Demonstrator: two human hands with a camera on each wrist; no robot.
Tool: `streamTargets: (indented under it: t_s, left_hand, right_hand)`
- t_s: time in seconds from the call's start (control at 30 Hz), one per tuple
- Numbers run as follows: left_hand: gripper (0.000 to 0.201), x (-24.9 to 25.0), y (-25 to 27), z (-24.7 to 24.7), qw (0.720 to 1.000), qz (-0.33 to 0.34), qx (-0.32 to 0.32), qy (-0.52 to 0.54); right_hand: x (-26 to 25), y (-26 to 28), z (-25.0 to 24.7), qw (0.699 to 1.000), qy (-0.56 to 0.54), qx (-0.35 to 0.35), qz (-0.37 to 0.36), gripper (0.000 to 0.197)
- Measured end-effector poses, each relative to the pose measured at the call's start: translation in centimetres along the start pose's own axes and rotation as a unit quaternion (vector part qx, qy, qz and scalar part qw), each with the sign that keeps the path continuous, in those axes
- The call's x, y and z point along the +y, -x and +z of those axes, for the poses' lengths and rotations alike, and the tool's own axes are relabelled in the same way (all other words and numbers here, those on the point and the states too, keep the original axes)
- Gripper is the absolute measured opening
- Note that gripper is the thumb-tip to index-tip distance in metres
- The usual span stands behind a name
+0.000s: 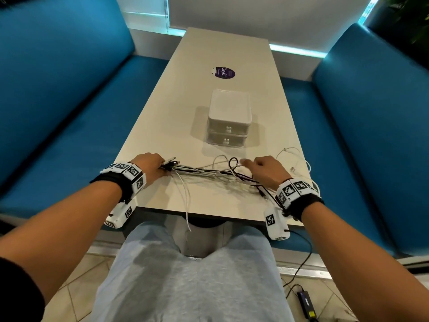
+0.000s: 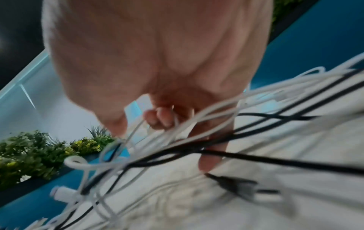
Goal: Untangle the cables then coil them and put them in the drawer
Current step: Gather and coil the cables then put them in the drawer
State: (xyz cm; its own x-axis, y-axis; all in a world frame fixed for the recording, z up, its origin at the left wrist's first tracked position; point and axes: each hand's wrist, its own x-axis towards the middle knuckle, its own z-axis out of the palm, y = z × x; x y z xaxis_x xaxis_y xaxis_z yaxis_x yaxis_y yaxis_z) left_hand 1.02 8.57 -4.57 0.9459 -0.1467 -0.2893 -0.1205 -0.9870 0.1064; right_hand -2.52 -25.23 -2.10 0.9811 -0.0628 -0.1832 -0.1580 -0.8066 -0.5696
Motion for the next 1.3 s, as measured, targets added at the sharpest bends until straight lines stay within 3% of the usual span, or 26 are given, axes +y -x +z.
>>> streamTargets:
  t_s: [0.07,0.17,0.27,0.4,0.47,0.53,0.67,0.77,0.83,0.93,1.03,1.13,1.2,1.3]
  left_hand:
    - [0.036,-0.1,-0.1,0.0,1.0,0.0,-0.001,0.004]
    - [0.036,-0.3,-0.2,0.1,1.0,-0.002,0.0,0.003]
    - [0.036,-0.2,-0.2,0.1,1.0,0.0,-0.002,-0.006]
    - [0.037,0.0,-0.2,0.0,1.0,0.002,-0.003,-0.017]
    - [0.036,0.1,-0.2,0.0,1.0,-0.001,-0.003,-0.019]
    - [0.038,0.1,-0.2,0.0,1.0,-0.005,-0.005,-0.024]
    - [0.041,0.2,-0.1,0.0,1.0,-0.012,-0.007,-0.023]
    - [0.04,0.2,0.0,0.0,1.0,-0.012,-0.004,-0.019]
    - [0.039,0.3,0.0,0.0,1.0,-0.011,-0.004,-0.02]
    - [0.041,0.1,0.0,0.2,1.0,-0.012,-0.003,-0.017]
    - [0.04,-0.1,-0.1,0.5,1.0,-0.011,-0.001,-0.015]
    - [0.04,-0.2,-0.1,0.5,1.0,-0.011,-0.003,-0.022]
    - [0.04,-0.1,-0.1,0.4,1.0,-0.012,-0.005,-0.023]
    - [0.041,0.0,-0.2,0.3,1.0,-0.015,-0.005,-0.025]
  right_hand:
    - [1.2,0.2,-0.8,0.995,0.078,0.047,0.029,0.057]
    - [5.0,0.3,-2.4,0.969,0.226,0.085,0.054,0.037]
    - [9.7,1.4,-5.1,0.947,0.245,0.125,0.169,0.018]
    - [12.1,2.5,-6.2,0.916,0.307,0.153,0.206,0.034]
    - [11.1,2.5,-6.0,0.922,0.282,0.16,0.211,0.045]
    - [9.5,2.2,-5.7,0.932,0.278,0.155,0.172,0.051]
    - [5.5,1.8,-3.7,0.96,0.242,0.135,-0.034,0.056]
    - [1.9,1.7,-1.5,0.96,0.196,0.098,-0.172,0.047]
    - [-0.2,1.6,0.0,0.954,0.203,0.066,-0.211,0.048]
    - [-1.9,1.3,2.1,0.949,0.254,-0.009,-0.187,0.056]
    - [-1.5,0.9,2.9,0.951,0.28,-0.027,-0.129,0.042]
    - [-0.6,0.9,2.1,0.97,0.213,-0.097,-0.061,0.027]
    - [-0.3,1.3,1.4,0.965,0.222,-0.127,-0.059,0.023]
    - [0.1,2.2,0.3,0.94,0.297,-0.152,-0.072,0.038]
